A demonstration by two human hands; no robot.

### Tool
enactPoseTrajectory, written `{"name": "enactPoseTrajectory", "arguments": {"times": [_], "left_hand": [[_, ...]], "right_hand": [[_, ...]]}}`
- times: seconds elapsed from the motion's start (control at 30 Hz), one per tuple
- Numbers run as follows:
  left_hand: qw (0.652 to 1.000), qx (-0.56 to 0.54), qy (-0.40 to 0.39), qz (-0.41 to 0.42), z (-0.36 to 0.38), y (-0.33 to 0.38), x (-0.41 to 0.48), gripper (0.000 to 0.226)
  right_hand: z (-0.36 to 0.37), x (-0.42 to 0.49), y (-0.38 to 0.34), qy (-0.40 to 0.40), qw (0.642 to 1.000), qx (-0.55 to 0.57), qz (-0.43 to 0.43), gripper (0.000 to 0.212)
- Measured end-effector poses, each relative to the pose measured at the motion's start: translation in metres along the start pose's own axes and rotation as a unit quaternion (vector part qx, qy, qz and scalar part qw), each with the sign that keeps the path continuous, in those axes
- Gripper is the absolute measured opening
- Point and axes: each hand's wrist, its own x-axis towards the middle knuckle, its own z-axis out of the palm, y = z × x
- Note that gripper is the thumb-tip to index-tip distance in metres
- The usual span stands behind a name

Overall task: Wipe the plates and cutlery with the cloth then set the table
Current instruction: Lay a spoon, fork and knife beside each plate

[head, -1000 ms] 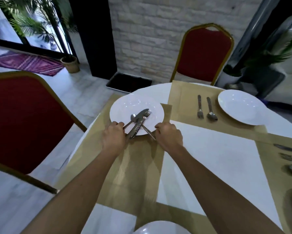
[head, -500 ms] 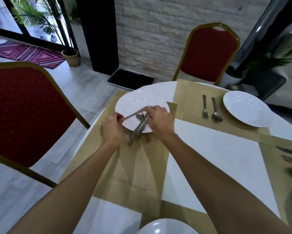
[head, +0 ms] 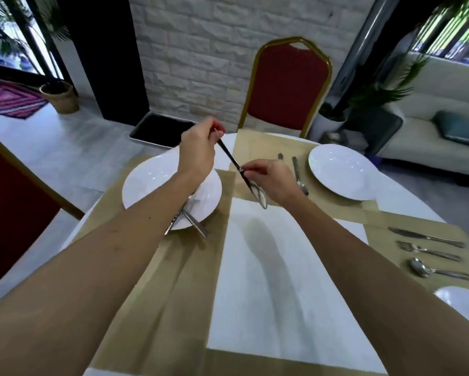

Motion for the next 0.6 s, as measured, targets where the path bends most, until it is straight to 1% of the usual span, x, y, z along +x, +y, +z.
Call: {"name": "enactPoseTrajectory", "arguments": {"times": [0.07,0.17,0.2,0.27,0.3,0.33,0.4,0.43,0.5,0.6], "left_hand": [[0.999,-0.047,-0.014,-0.013,0.022,0.013,0.009,0.013],[0.993,-0.104,0.002,-0.060,0.060,0.026,0.010,0.032],[0.992,-0.097,0.005,-0.086,0.074,0.025,0.005,0.038],[0.992,-0.021,-0.019,-0.120,0.105,0.007,-0.015,0.046],[0.992,0.032,-0.048,-0.112,0.120,-0.005,-0.028,0.049],[0.986,0.095,-0.094,-0.095,0.134,-0.018,-0.041,0.051],[0.952,0.229,-0.189,-0.070,0.152,-0.039,-0.064,0.054],[0.935,0.273,-0.218,-0.062,0.159,-0.047,-0.072,0.055],[0.920,0.313,-0.234,-0.042,0.165,-0.057,-0.083,0.057],[0.918,0.323,-0.230,-0.009,0.164,-0.068,-0.091,0.058]], "right_hand": [[-0.013,0.005,0.017,0.000,0.999,0.045,0.028,0.014],[-0.028,0.016,0.041,0.023,0.995,0.074,0.062,0.015],[-0.030,0.023,0.050,0.039,0.994,0.073,0.076,0.017],[-0.030,0.037,0.068,0.077,0.989,0.072,0.108,0.018],[-0.029,0.045,0.076,0.093,0.985,0.078,0.121,0.018],[-0.027,0.054,0.085,0.108,0.981,0.084,0.138,0.016],[-0.025,0.070,0.097,0.119,0.979,0.060,0.157,0.016],[-0.023,0.078,0.102,0.117,0.979,0.038,0.161,0.016],[-0.020,0.092,0.107,0.111,0.980,-0.013,0.167,0.016],[-0.013,0.109,0.112,0.103,0.974,-0.075,0.187,0.016]]}}
